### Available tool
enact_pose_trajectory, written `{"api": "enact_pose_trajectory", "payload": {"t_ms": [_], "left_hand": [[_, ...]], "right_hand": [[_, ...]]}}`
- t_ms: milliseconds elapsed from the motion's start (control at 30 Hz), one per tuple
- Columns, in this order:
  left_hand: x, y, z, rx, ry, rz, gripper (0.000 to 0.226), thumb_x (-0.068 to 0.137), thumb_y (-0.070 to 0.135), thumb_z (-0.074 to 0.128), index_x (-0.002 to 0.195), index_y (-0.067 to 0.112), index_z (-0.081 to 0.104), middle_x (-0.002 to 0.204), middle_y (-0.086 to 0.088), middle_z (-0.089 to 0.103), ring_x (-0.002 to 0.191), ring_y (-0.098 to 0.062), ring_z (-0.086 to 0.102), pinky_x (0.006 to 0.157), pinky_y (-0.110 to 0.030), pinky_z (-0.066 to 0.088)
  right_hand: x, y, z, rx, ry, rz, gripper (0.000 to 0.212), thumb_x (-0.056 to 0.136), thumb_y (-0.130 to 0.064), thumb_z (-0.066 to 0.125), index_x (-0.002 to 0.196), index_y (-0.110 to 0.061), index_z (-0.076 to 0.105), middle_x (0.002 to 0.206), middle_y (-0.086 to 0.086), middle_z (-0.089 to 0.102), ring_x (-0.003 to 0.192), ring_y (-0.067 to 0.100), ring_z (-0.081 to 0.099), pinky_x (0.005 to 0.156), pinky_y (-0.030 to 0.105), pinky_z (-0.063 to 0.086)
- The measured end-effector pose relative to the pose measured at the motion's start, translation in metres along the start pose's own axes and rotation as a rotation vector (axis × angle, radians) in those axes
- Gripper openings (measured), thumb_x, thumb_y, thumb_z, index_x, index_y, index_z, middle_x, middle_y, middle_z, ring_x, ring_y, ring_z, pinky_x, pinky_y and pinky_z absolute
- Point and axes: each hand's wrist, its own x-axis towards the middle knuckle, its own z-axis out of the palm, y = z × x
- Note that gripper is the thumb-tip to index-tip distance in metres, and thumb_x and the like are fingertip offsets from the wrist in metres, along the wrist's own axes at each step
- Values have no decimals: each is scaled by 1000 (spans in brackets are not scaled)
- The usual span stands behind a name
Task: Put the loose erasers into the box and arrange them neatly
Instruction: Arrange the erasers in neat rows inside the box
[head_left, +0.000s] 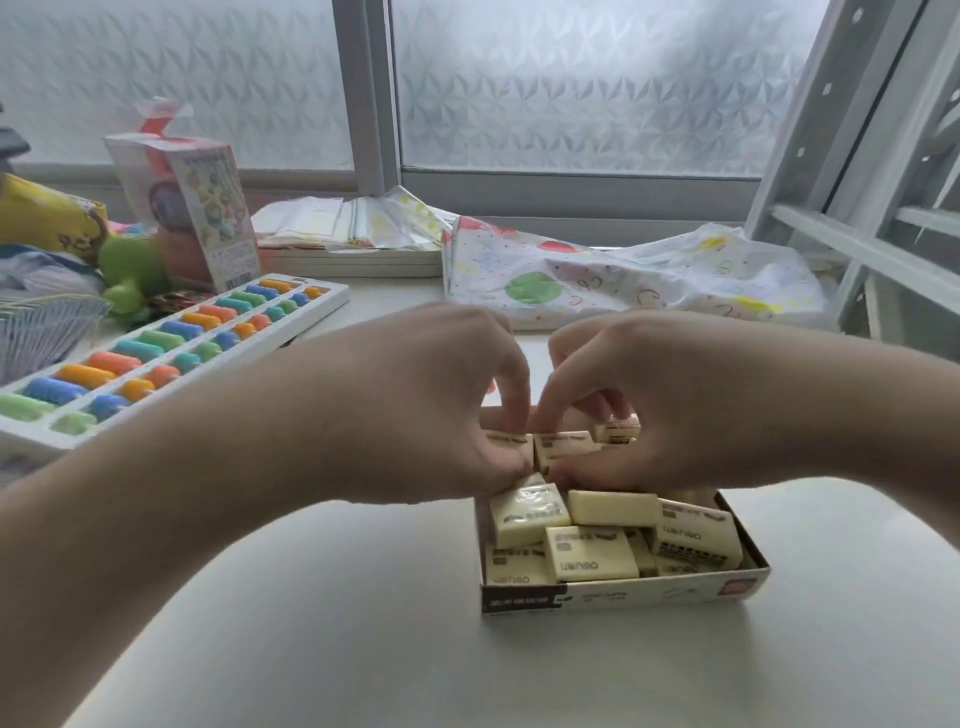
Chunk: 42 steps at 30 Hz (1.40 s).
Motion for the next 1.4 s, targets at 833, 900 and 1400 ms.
{"api": "enact_pose_trajectory", "payload": {"t_ms": [833,900,1400], "left_hand": [[-2,2,-4,-112,-155,-113,29,79,44,70,108,47,70,97,23,58,83,6,57,76,-20,52],[-4,0,-5,-88,-133,-93,28,78,47,71,106,44,73,100,22,61,88,4,61,80,-26,57],[-6,-2,-4,-48,-53,-78,29,76,57,72,85,29,71,86,15,71,82,-2,70,74,-31,62]], "right_hand": [[-6,1,-11,26,-36,-17,32,69,-70,59,100,-69,62,101,-28,62,96,-7,59,78,30,54],[-7,-2,-12,40,-33,-9,28,71,-67,62,98,-65,65,99,-28,64,96,-8,59,83,29,53],[-7,-5,-5,-42,93,-25,19,74,-56,68,91,-50,67,87,-21,65,92,-9,57,79,24,52]]}}
